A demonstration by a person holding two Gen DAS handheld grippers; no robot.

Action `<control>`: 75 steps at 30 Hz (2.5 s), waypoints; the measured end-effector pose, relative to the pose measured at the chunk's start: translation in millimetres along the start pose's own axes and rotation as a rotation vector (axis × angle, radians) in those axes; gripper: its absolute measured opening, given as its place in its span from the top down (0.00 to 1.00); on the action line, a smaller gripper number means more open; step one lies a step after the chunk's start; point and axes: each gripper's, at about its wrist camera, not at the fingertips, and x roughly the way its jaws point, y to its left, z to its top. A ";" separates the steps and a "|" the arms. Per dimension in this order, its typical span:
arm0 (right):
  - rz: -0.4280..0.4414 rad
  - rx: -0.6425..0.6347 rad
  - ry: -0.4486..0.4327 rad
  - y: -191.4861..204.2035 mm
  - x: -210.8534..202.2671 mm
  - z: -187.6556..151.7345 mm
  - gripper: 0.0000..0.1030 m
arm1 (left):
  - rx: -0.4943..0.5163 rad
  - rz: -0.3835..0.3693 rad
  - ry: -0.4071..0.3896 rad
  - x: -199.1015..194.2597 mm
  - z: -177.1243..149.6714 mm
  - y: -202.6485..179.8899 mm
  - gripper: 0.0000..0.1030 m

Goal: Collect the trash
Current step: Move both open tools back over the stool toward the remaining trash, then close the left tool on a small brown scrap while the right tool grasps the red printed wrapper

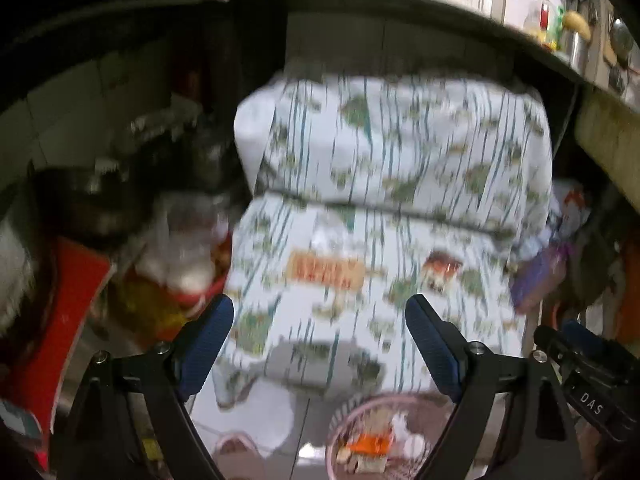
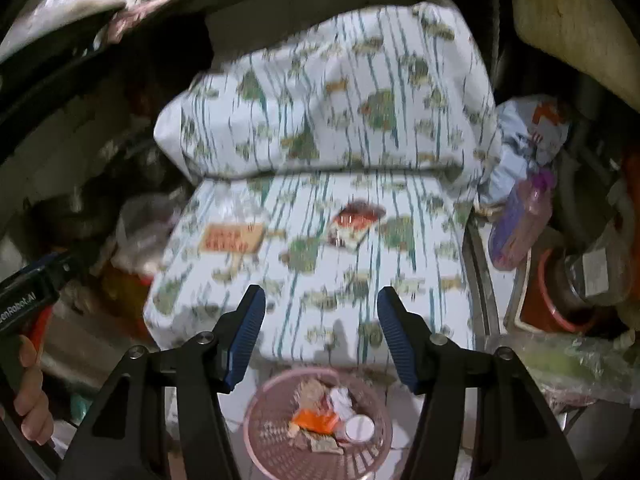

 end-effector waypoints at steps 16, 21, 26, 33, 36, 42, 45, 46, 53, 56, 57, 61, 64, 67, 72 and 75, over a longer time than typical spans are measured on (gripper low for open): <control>0.027 0.164 -0.141 -26.4 45.5 109.2 0.44 | -0.040 -0.015 -0.081 80.9 63.3 10.7 0.13; 0.067 0.118 0.046 -31.1 116.3 103.6 0.44 | -0.001 -0.043 0.047 139.9 68.5 8.4 0.13; 0.084 0.130 0.148 -34.9 162.1 94.3 0.44 | 0.050 0.023 0.208 192.7 55.5 0.9 0.24; 0.051 0.211 0.272 -52.4 215.4 94.2 0.44 | 0.105 -0.006 0.421 257.1 27.4 -12.9 0.35; 0.050 0.246 0.342 -61.0 232.5 90.9 0.44 | 0.127 -0.002 0.483 277.2 6.9 -19.4 0.44; 0.132 0.365 0.398 -66.4 244.2 82.6 0.44 | 0.084 -0.105 0.563 302.6 -9.0 -22.1 0.57; 0.141 0.424 0.457 -71.3 254.7 70.6 0.44 | 0.062 -0.133 0.620 313.8 -19.4 -27.4 0.72; 0.143 0.451 0.471 -73.8 258.7 65.5 0.44 | 0.073 -0.130 0.624 314.4 -21.6 -30.6 0.73; 0.104 0.419 0.432 -78.8 270.0 59.9 0.44 | 0.185 -0.035 0.564 308.5 -29.0 -46.0 0.87; 0.135 0.446 0.441 -78.8 278.0 55.4 0.44 | 0.116 -0.070 0.571 305.0 -23.3 -38.1 0.88; 0.139 0.453 0.451 -77.6 283.3 53.6 0.45 | 0.101 -0.081 0.562 301.0 -19.2 -36.2 0.88; 0.133 0.482 0.485 -76.3 301.0 43.6 0.59 | 0.065 -0.116 0.508 282.1 -0.6 -31.4 0.88; 0.154 0.476 0.452 -75.7 304.7 44.2 0.71 | 0.013 -0.119 0.482 274.4 8.6 -27.0 0.88; 0.196 0.522 0.472 -75.2 309.6 39.0 0.85 | 0.004 -0.153 0.491 263.5 11.0 -28.2 0.88; 0.188 0.564 0.411 -75.4 296.1 41.6 0.99 | 0.102 -0.073 0.420 244.6 11.7 -31.4 0.88; 0.223 0.532 0.378 -67.6 278.9 52.9 0.99 | 0.123 -0.057 0.377 231.2 17.4 -26.9 0.88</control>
